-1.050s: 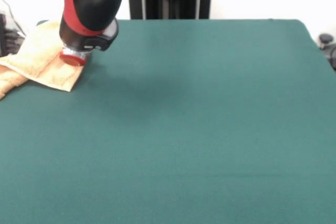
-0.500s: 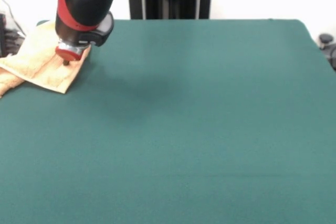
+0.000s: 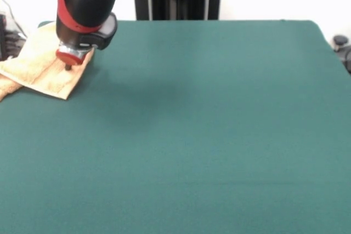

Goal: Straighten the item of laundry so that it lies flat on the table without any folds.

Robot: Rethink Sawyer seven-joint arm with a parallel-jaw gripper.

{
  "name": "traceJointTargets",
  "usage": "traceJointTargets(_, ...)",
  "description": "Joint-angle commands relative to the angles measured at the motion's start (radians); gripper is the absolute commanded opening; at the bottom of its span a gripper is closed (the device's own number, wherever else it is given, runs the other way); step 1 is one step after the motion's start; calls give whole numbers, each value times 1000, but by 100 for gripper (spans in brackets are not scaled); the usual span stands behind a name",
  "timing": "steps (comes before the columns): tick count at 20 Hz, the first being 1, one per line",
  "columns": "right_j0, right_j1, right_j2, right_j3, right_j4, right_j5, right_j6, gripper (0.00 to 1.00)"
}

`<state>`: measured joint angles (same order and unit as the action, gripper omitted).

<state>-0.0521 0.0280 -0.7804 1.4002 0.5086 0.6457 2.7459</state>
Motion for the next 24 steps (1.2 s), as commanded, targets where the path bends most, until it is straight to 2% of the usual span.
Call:
traceJointTargets(1, 24, 26, 121, -61, 96, -15, 280, 100)
traceJointTargets(4, 54, 94, 23, -120, 47, 32, 287, 100)
traceJointTargets(7, 55, 107, 19, -131, 59, 61, 302, 100)
traceJointTargets(8, 54, 102, 24, -125, 63, 52, 290, 0)
traceJointTargets(24, 28, 48, 101, -75, 83, -6, 241, 0)
